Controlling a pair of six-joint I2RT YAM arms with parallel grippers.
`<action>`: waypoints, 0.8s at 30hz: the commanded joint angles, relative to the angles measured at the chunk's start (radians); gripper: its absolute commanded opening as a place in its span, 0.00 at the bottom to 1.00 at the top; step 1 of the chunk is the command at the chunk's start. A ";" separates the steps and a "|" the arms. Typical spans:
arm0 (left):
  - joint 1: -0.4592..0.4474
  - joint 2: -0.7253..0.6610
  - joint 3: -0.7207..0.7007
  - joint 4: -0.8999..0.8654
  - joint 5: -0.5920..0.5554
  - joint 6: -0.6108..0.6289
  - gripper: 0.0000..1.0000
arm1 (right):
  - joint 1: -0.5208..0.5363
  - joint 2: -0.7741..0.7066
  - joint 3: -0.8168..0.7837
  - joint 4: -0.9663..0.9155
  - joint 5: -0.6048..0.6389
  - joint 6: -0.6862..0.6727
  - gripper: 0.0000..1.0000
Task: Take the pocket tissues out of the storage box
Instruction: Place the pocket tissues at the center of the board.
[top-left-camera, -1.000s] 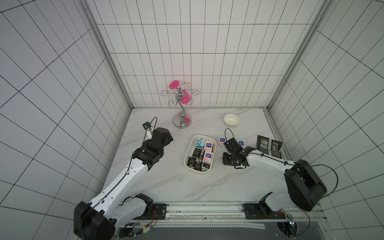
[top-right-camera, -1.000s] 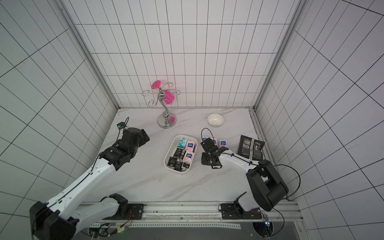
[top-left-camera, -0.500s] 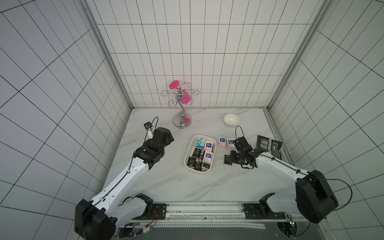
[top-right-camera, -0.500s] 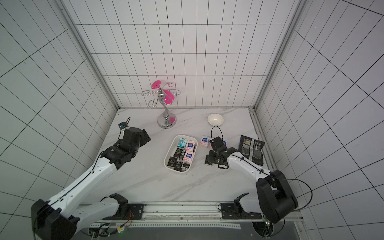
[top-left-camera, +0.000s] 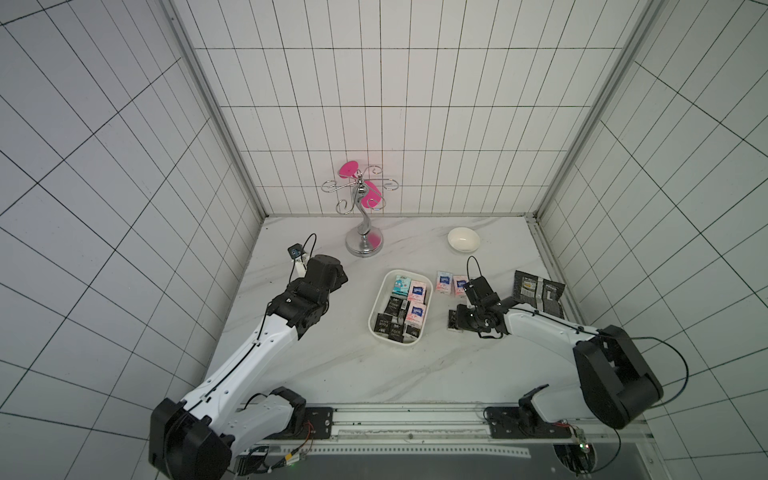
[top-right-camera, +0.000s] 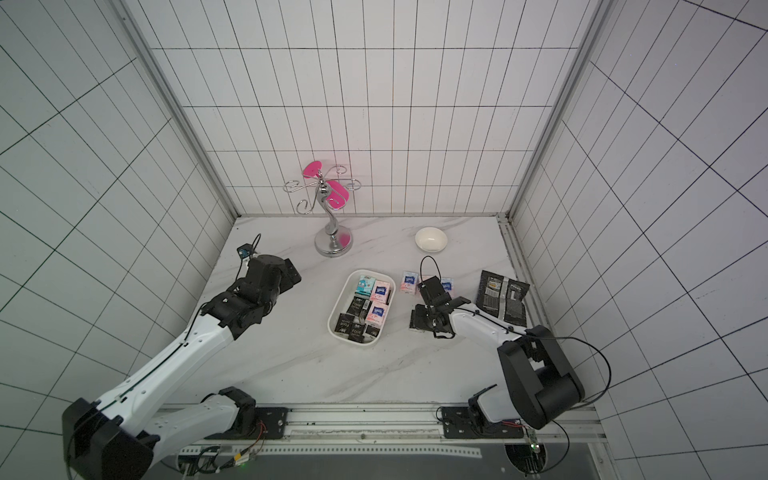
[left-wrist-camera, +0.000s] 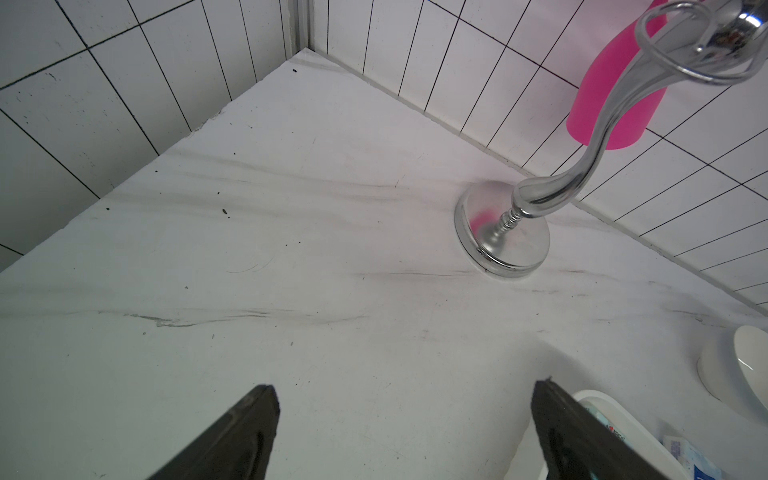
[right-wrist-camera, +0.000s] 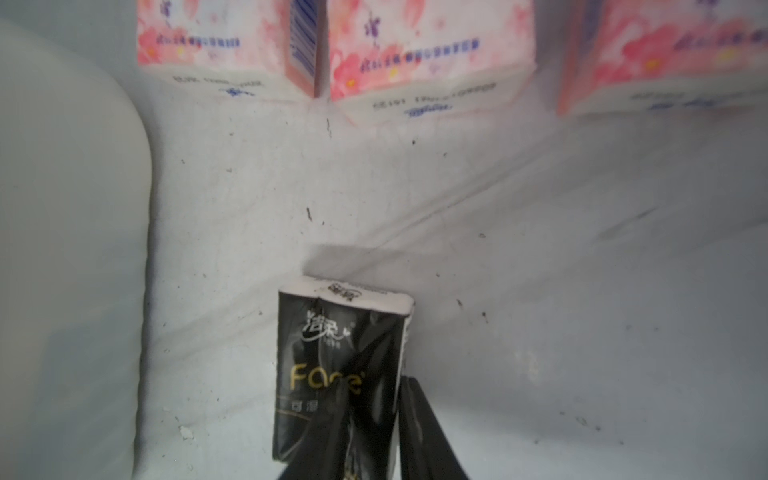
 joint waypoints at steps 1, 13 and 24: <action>-0.004 -0.003 0.014 0.001 -0.011 -0.002 0.98 | -0.006 0.023 -0.029 0.028 -0.020 0.005 0.22; -0.008 -0.010 0.018 -0.005 -0.017 -0.001 0.98 | -0.005 0.130 0.054 0.096 -0.018 0.032 0.18; -0.008 -0.017 0.013 -0.006 -0.025 0.002 0.98 | -0.005 0.173 0.104 0.110 -0.033 0.054 0.19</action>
